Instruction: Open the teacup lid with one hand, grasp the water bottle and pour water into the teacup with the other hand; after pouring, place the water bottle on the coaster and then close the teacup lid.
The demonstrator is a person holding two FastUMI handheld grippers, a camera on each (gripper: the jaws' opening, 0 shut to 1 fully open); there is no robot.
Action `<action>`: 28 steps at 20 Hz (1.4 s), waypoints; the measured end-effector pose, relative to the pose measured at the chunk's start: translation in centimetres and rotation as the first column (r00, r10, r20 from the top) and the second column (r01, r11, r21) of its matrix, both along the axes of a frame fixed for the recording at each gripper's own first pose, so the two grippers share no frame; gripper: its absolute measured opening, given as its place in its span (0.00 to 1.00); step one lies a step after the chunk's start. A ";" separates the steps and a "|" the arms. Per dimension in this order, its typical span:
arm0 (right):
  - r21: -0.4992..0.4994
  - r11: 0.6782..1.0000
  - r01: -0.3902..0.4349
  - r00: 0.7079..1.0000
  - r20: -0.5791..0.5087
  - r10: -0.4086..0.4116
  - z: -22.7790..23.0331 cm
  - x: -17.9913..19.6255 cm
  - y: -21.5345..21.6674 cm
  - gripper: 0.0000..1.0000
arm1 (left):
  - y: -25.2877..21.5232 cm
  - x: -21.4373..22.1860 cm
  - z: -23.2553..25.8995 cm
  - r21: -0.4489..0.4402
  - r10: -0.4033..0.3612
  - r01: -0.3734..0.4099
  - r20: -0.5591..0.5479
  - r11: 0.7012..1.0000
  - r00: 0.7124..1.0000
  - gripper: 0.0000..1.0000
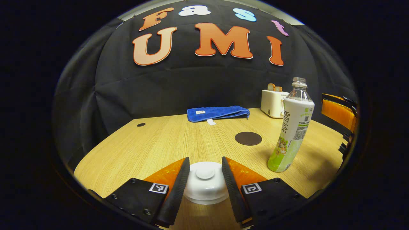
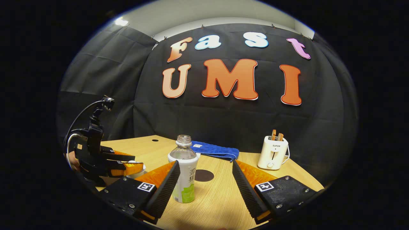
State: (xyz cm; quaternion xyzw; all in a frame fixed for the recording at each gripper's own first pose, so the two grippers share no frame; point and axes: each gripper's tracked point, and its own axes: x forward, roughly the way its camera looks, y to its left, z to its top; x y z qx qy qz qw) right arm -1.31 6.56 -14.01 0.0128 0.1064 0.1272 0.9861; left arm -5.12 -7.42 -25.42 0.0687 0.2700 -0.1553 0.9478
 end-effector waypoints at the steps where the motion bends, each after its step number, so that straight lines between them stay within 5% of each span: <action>1: 0.002 1.000 -0.002 1.000 -0.003 0.003 -0.1 0.0 0.1 0.99 | 0.2 -0.1 0.5 0.002 -0.003 0.003 0.003 1.000 1.000 0.58; 2: 0.002 1.000 -0.007 1.000 -0.006 0.007 -0.2 0.0 0.3 0.99 | 0.1 -0.2 0.4 0.013 -0.006 0.006 0.002 1.000 1.000 0.46; 4: -0.004 1.000 -0.014 1.000 -0.011 0.014 -0.3 0.0 0.5 0.99 | 0.4 0.1 0.7 0.010 0.011 -0.012 0.023 1.000 1.000 0.46; 5: -0.008 1.000 -0.018 1.000 -0.013 0.018 -0.4 -0.1 0.6 0.99 | 0.3 0.4 0.6 -0.009 0.016 -0.016 0.023 1.000 1.000 0.35; 6: -0.013 1.000 -0.021 1.000 -0.016 0.021 -0.6 0.0 0.8 0.99 | 0.5 0.2 0.5 -0.005 0.019 -0.019 0.018 1.000 1.000 0.34; 21: -0.055 0.993 -0.101 0.982 -0.169 0.090 -6.8 1.5 6.0 0.98 | 7.1 1.9 5.1 -0.029 0.162 -0.160 0.175 0.987 0.971 0.34; 28: -0.095 0.991 -0.095 0.977 -0.199 0.075 -7.8 2.1 7.6 0.72 | 10.6 1.5 4.6 -0.040 0.220 -0.216 0.169 0.976 0.961 0.34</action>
